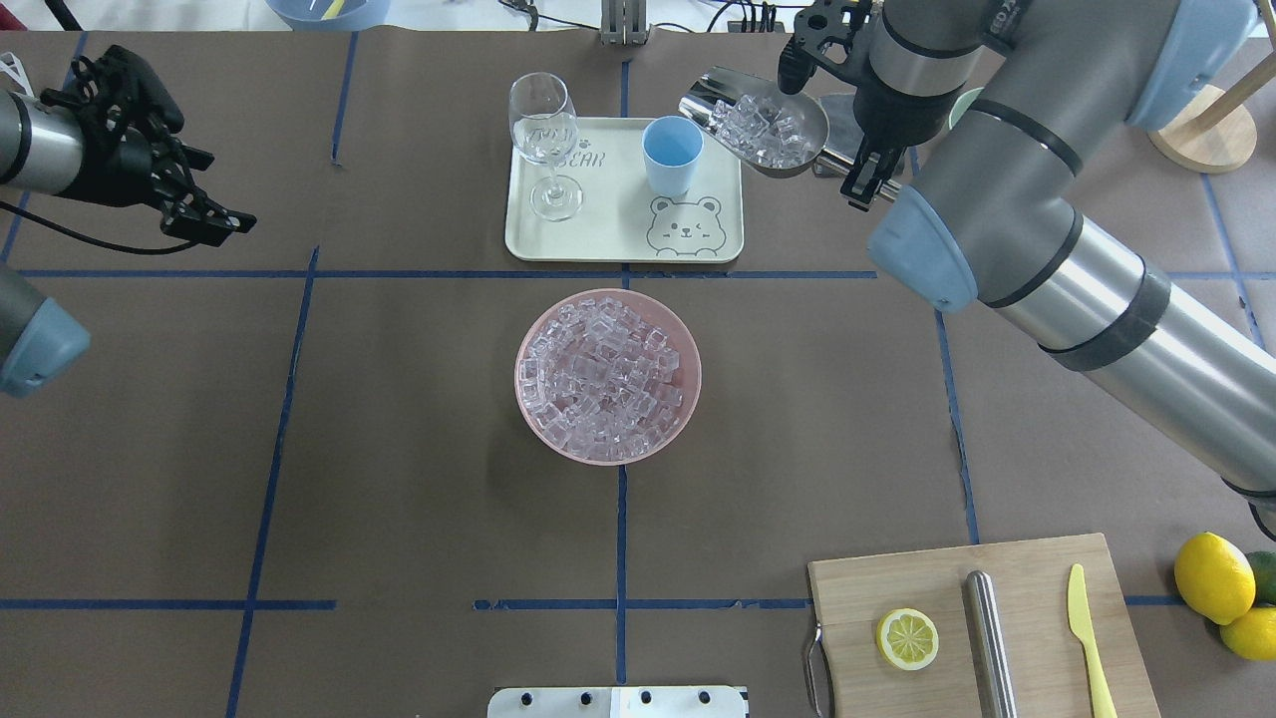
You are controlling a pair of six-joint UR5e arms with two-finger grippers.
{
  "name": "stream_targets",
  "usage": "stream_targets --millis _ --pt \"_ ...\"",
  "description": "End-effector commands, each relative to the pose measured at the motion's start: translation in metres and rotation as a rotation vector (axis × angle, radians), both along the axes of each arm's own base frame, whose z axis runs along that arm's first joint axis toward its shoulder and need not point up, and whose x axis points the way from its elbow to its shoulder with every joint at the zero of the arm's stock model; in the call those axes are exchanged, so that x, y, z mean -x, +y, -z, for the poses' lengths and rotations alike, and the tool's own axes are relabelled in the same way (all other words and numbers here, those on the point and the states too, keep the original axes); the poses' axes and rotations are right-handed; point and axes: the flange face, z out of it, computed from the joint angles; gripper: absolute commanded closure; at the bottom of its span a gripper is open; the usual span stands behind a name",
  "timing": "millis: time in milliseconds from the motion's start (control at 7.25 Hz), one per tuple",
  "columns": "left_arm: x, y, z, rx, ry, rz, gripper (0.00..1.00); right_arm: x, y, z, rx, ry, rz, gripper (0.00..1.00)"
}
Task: Put ice in cup with scoop
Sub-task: 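Carry the filled scoop to the blue cup while the left gripper withdraws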
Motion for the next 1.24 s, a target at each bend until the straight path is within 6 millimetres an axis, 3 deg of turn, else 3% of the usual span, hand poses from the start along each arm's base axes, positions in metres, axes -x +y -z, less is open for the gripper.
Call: stream_targets --millis 0,138,414,552,828,1103 --pt "0.066 -0.003 -0.018 0.053 -0.011 0.085 0.00 0.021 -0.035 -0.004 0.056 0.049 -0.011 1.00" --pt "0.088 -0.010 -0.020 0.113 -0.036 0.124 0.00 0.031 -0.051 -0.010 0.087 0.069 -0.015 1.00" --pt "0.139 -0.013 -0.021 0.295 -0.088 0.193 0.00 0.036 -0.056 -0.019 0.153 0.080 -0.066 1.00" --pt "0.156 -0.003 -0.048 0.373 -0.112 0.217 0.00 0.038 -0.058 -0.021 0.183 0.086 -0.094 1.00" --pt "0.173 0.009 -0.077 0.442 -0.126 0.249 0.00 0.043 -0.055 -0.023 0.197 0.096 -0.092 1.00" --pt "0.180 0.013 -0.088 0.574 -0.103 0.320 0.00 0.057 -0.044 -0.001 0.230 0.135 -0.071 1.00"
